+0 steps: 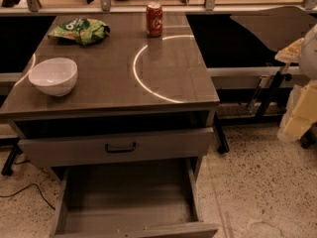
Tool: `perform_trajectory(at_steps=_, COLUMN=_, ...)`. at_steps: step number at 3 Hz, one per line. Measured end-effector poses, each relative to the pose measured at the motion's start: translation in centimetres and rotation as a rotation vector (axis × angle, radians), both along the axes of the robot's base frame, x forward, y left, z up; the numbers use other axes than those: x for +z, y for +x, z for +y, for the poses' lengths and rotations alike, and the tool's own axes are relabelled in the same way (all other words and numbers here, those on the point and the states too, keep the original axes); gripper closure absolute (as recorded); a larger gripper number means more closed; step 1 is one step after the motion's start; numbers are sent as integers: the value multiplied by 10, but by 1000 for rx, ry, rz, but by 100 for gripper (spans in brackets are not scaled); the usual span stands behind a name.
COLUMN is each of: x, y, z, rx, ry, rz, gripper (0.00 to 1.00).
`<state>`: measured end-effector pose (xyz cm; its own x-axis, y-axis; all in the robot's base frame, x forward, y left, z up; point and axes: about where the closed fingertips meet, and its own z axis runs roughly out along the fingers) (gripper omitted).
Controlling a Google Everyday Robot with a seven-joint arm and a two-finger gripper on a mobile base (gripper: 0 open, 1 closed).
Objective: Close middle drawer
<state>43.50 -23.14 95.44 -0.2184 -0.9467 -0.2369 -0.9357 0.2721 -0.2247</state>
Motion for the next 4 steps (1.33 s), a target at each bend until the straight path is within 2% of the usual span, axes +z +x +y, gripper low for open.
perform_trajectory(at_steps=1, x=-39, y=-7, z=-7, rx=38, ry=56, rz=15, gripper=0)
perform_trajectory(at_steps=2, x=-111, y=-20, z=2, rx=119, ry=108, rz=33, gripper=0)
perform_trajectory(at_steps=3, x=-184, y=-44, z=32, rx=199, ry=138, rz=91, gripper=0)
perform_trajectory(at_steps=4, x=-189, y=-48, z=37, rx=200, ry=147, rz=99, gripper=0)
